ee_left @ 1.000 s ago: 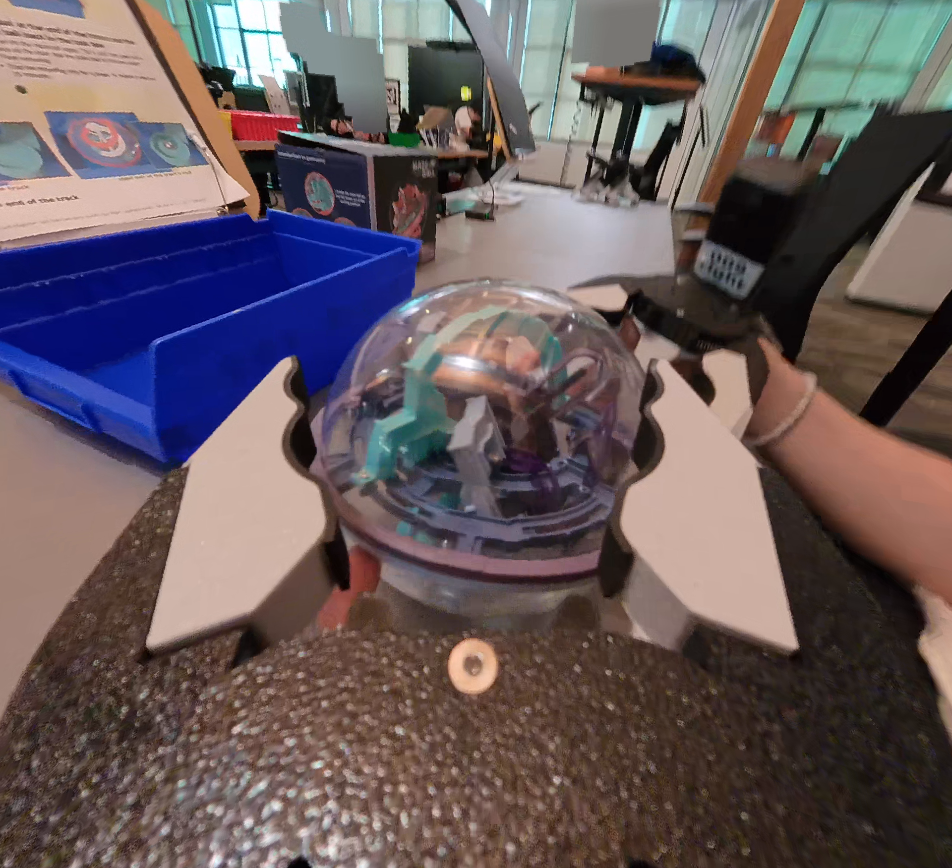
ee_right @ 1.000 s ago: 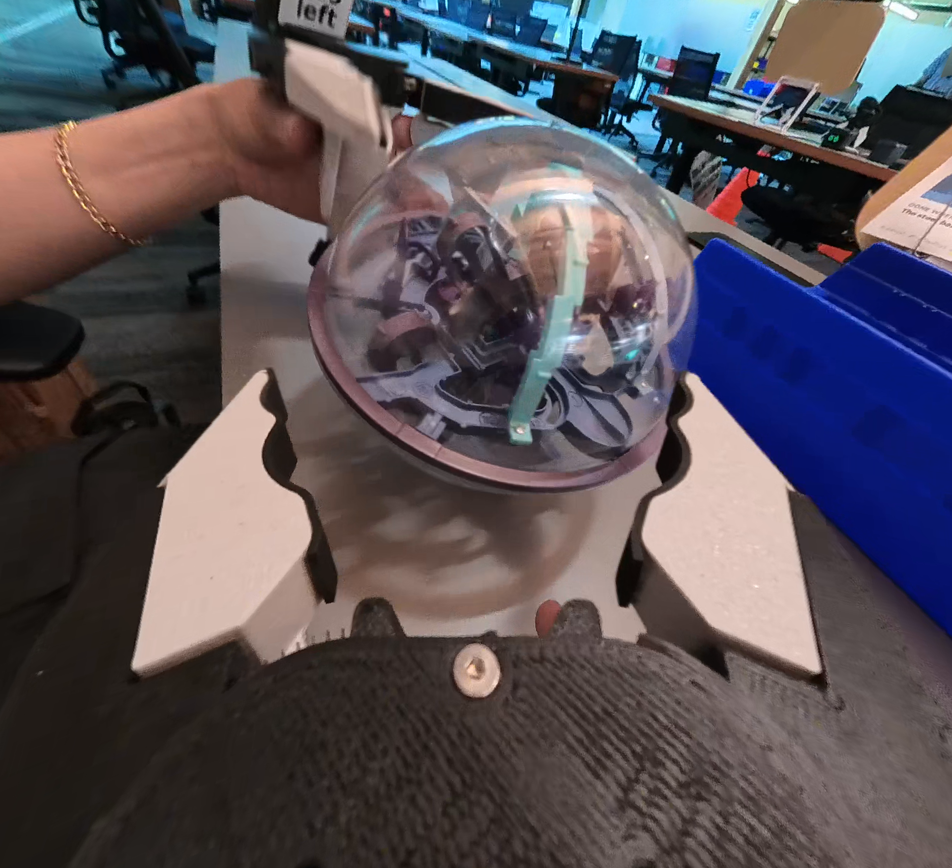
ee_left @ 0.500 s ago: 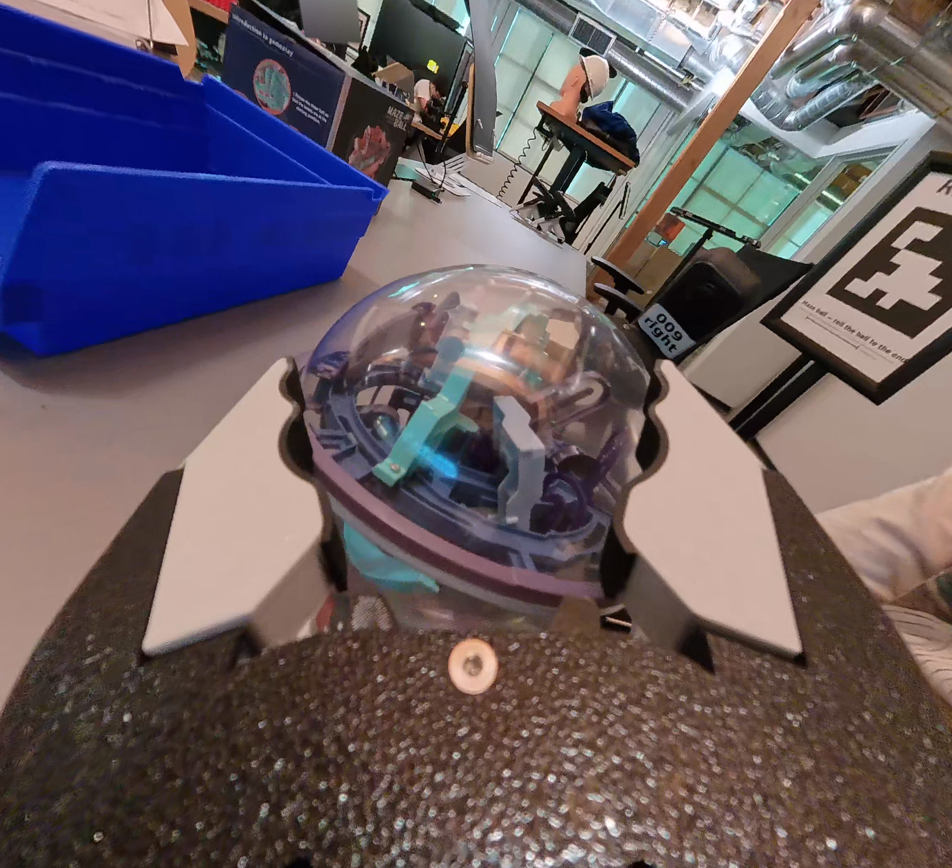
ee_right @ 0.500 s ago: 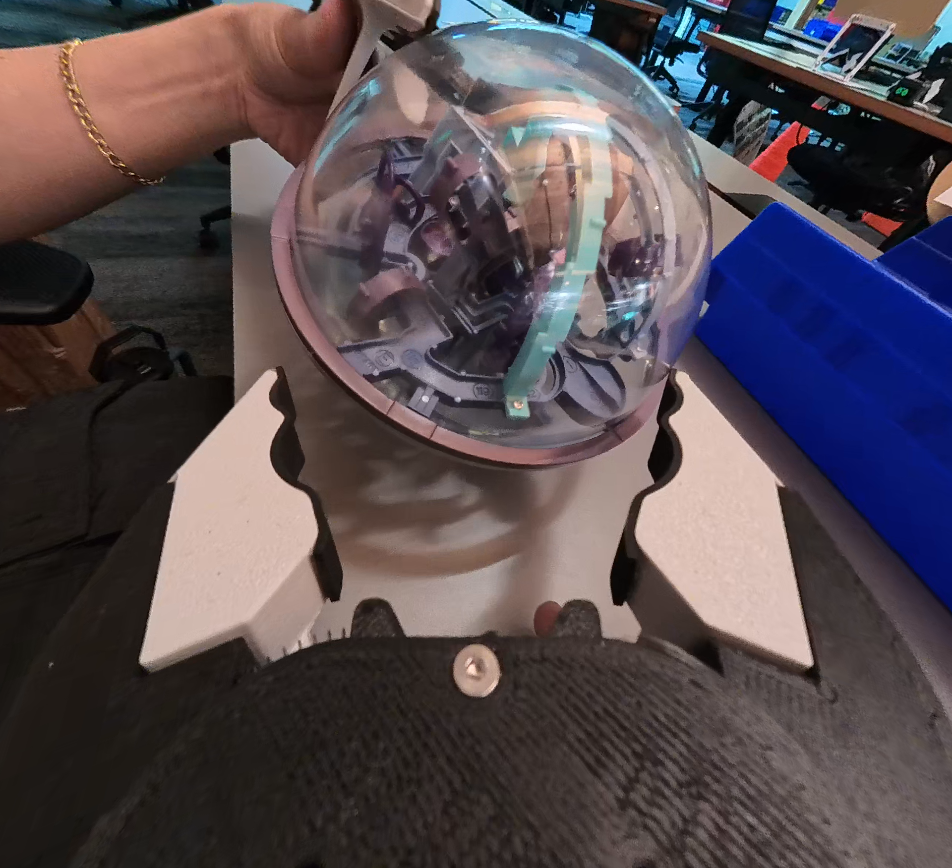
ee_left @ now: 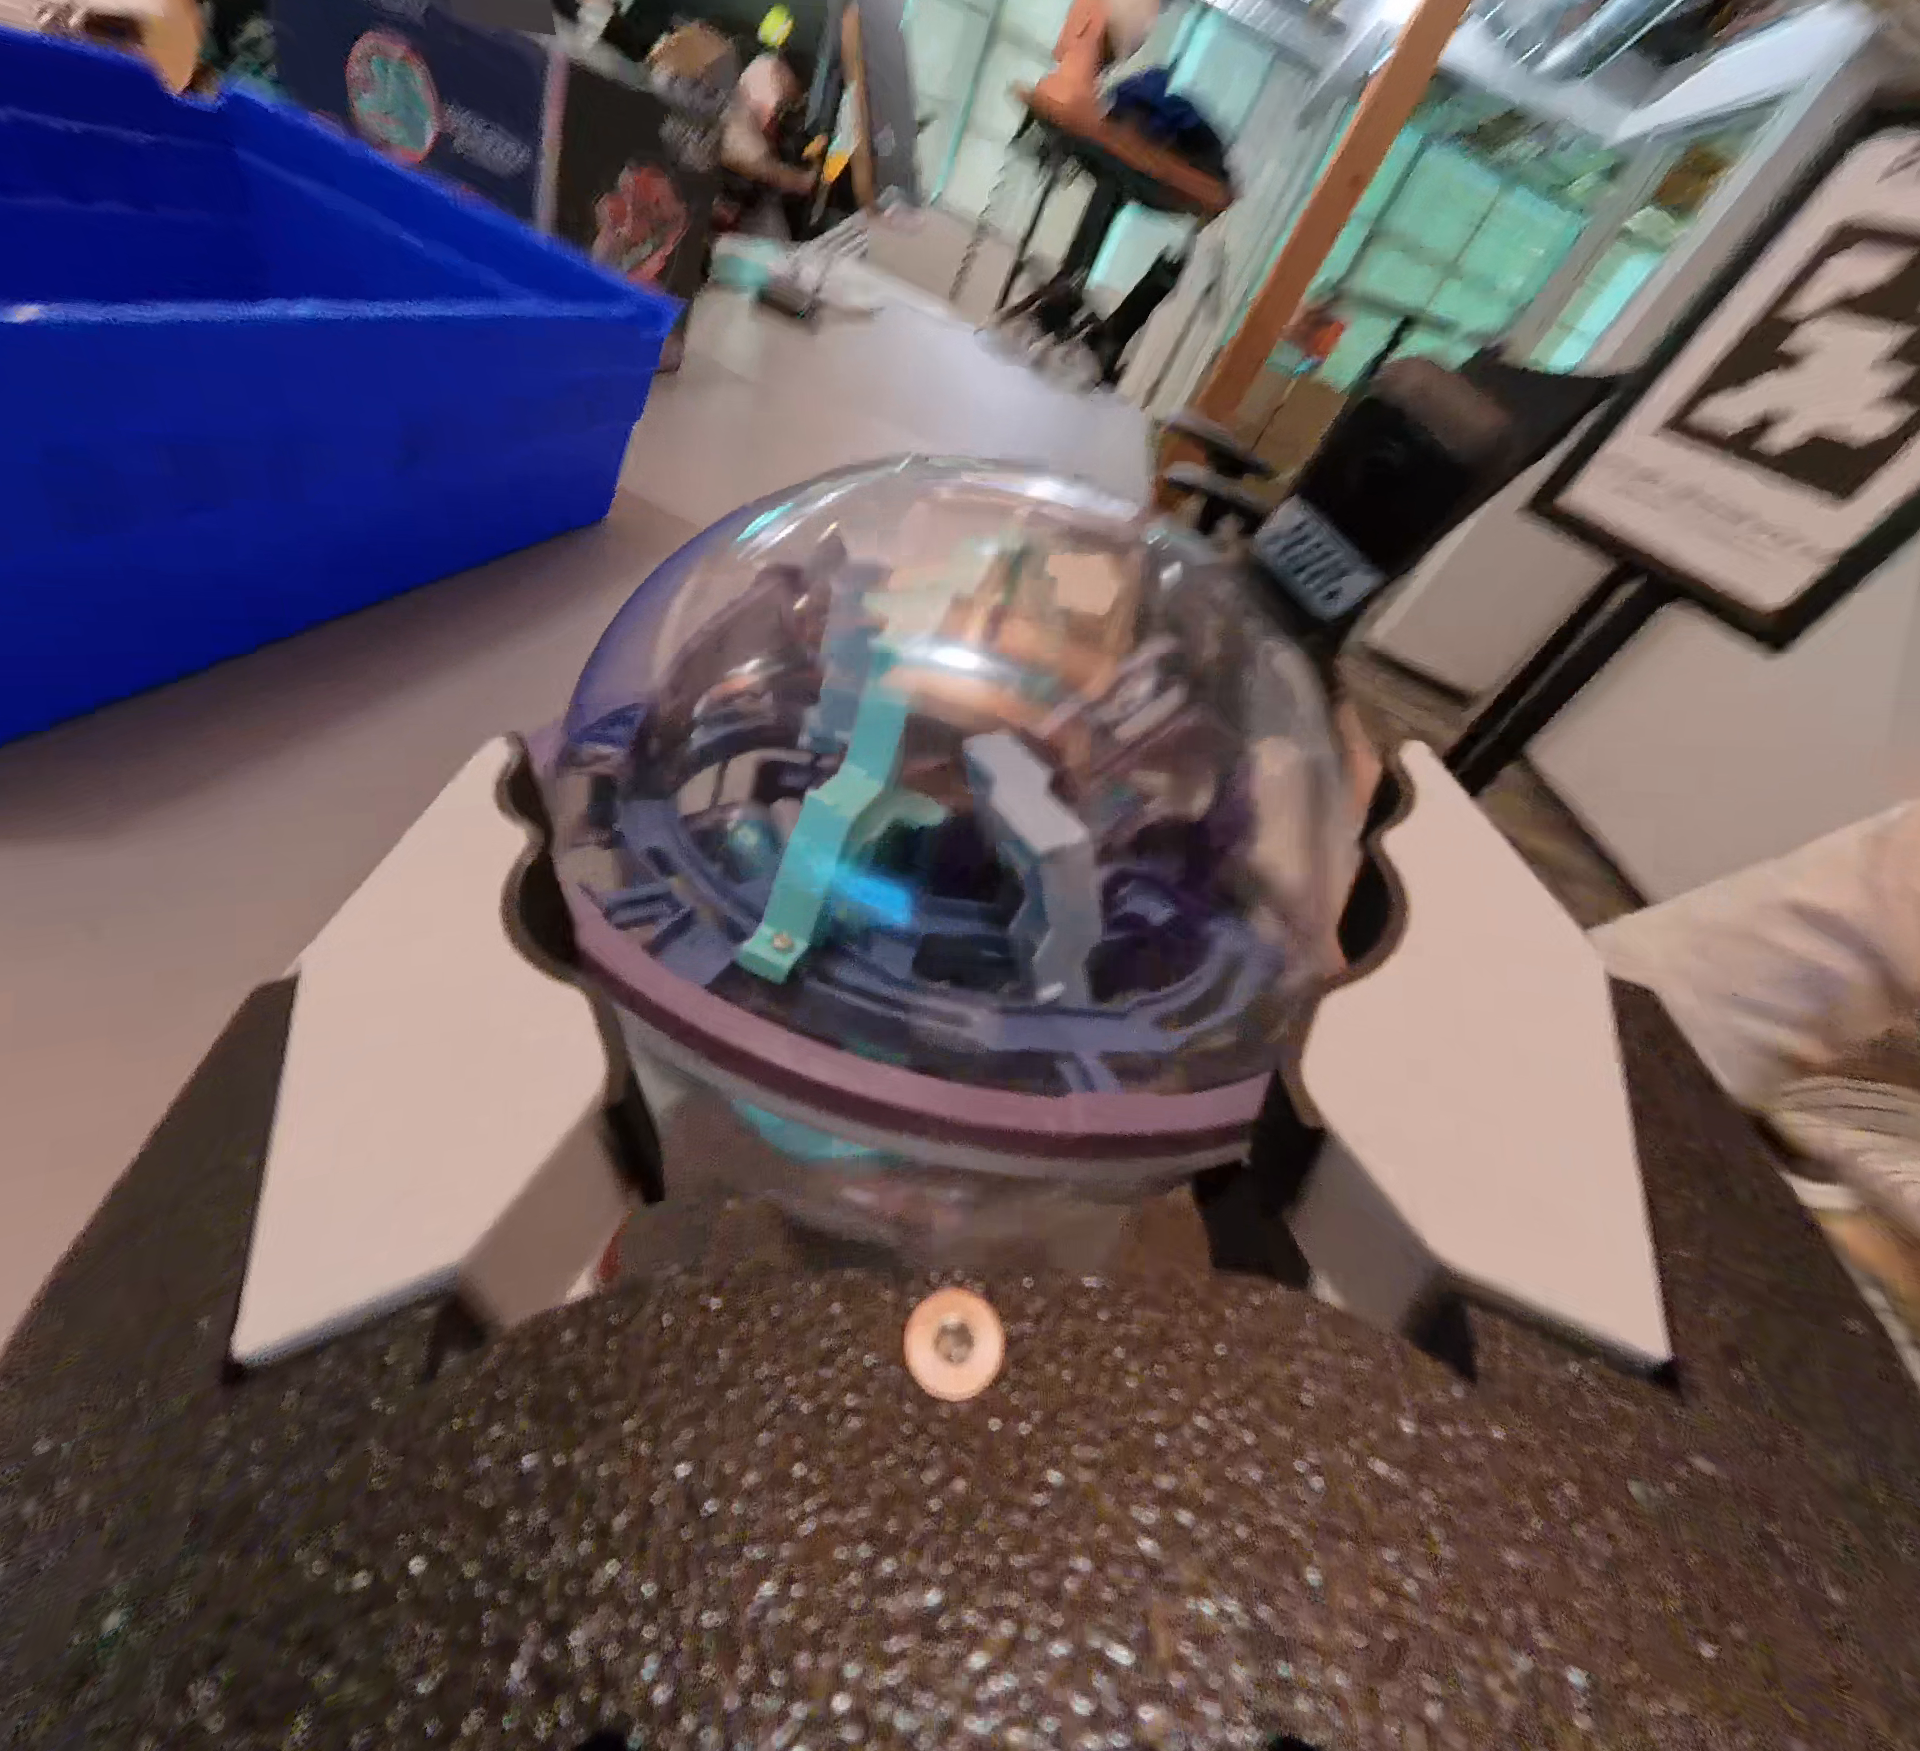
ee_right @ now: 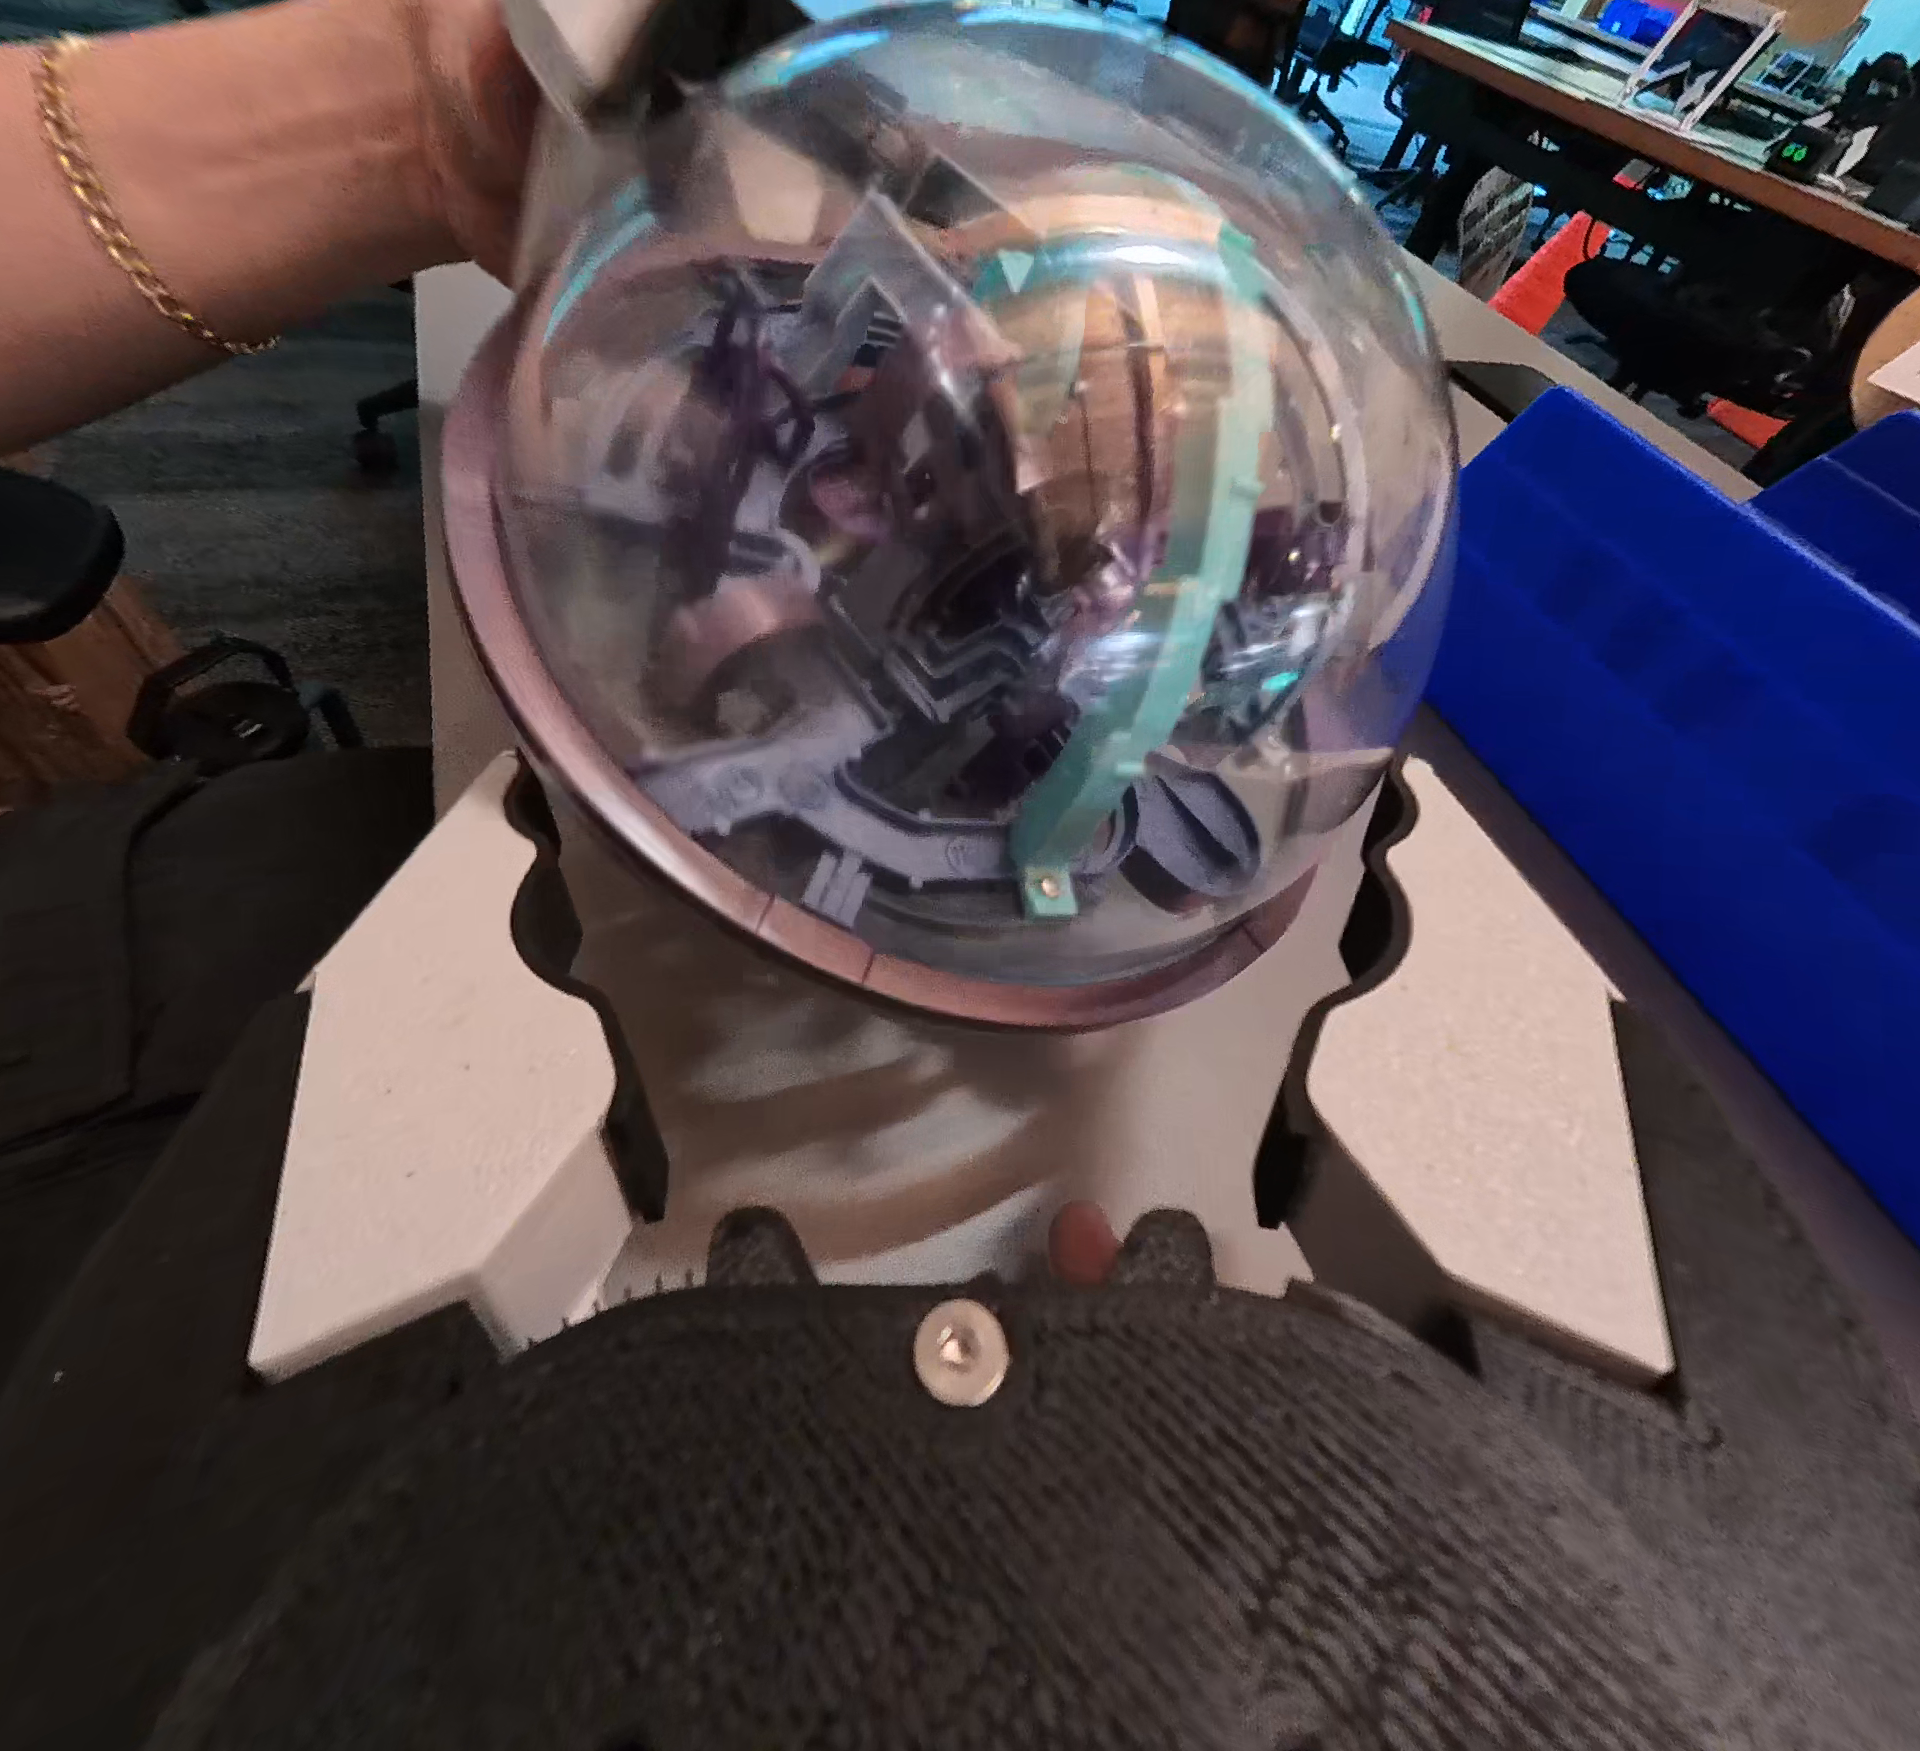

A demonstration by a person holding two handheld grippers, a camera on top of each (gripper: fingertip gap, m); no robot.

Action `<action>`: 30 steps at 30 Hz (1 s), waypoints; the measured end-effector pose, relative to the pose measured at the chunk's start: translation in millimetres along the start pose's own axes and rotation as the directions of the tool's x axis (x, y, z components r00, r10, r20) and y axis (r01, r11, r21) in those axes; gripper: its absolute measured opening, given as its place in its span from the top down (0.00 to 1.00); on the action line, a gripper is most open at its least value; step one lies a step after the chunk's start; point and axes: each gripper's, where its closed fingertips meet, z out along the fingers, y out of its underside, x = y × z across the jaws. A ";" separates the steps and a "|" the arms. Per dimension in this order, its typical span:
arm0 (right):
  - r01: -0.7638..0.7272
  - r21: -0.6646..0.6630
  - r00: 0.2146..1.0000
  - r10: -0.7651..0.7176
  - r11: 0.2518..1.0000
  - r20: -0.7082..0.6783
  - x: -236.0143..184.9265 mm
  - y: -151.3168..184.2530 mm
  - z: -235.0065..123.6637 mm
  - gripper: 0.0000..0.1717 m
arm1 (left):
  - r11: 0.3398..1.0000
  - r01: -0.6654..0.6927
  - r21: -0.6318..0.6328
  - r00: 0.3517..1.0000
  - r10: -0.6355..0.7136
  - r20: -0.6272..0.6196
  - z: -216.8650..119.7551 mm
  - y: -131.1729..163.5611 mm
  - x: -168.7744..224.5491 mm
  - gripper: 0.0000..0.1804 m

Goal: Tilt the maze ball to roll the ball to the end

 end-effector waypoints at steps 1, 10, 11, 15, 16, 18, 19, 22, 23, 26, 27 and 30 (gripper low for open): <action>0.004 -0.022 1.000 -0.004 1.000 -0.006 0.4 2.7 2.4 0.12 | 1.000 0.004 -0.031 1.000 -0.003 0.018 2.4 5.9 -3.4 0.16; 0.004 -0.109 0.998 -0.011 0.994 -0.061 7.3 13.0 13.2 0.08 | 0.994 0.109 -0.025 0.993 -0.108 0.047 9.2 7.5 -8.4 0.13; -0.002 -0.110 0.998 -0.004 0.994 -0.061 7.8 13.1 13.0 0.08 | 0.994 0.112 -0.016 0.993 -0.111 0.048 9.7 6.7 -9.0 0.13; 0.053 -0.117 0.993 -0.065 0.992 -0.098 12.4 14.0 14.6 0.08 | 0.999 -0.050 -0.010 0.998 0.050 0.036 9.1 5.6 -6.3 0.13; 0.090 -0.115 0.988 -0.104 0.989 -0.118 14.8 13.4 15.6 0.08 | 0.993 -0.114 -0.012 0.993 0.115 0.039 8.5 5.0 -5.5 0.13; 0.128 -0.074 0.981 -0.138 0.989 -0.139 17.0 6.2 16.3 0.08 | 0.973 -0.231 -0.009 0.972 0.231 0.042 6.7 2.2 -2.9 0.13; 0.125 -0.033 0.982 -0.129 0.992 -0.137 16.2 -0.7 15.6 0.08 | 0.962 -0.273 -0.002 0.961 0.273 0.041 5.4 0.1 -1.1 0.13; 0.080 0.159 0.991 -0.062 0.984 -0.114 12.3 -31.5 8.4 0.08 | 0.940 -0.337 0.052 0.942 0.336 0.025 1.4 -9.3 7.6 0.13; 0.075 0.212 0.992 -0.051 0.974 -0.116 12.2 -40.6 5.3 0.08 | 0.943 -0.322 0.085 0.947 0.322 0.013 0.8 -14.1 11.0 0.13; 0.104 0.290 0.988 -0.066 0.951 -0.138 12.2 -56.6 -2.1 0.08 | 0.933 -0.321 0.160 0.945 0.327 -0.010 -0.4 -23.6 18.5 0.14; 0.124 0.298 0.986 -0.083 0.947 -0.148 11.8 -59.1 -3.9 0.08 | 0.926 -0.335 0.173 0.939 0.343 -0.014 -0.6 -24.9 20.7 0.14; 0.173 0.310 0.977 -0.124 0.935 -0.171 10.1 -64.9 -8.5 0.08 | 0.909 -0.368 0.198 0.925 0.379 -0.020 -0.8 -28.0 26.8 0.14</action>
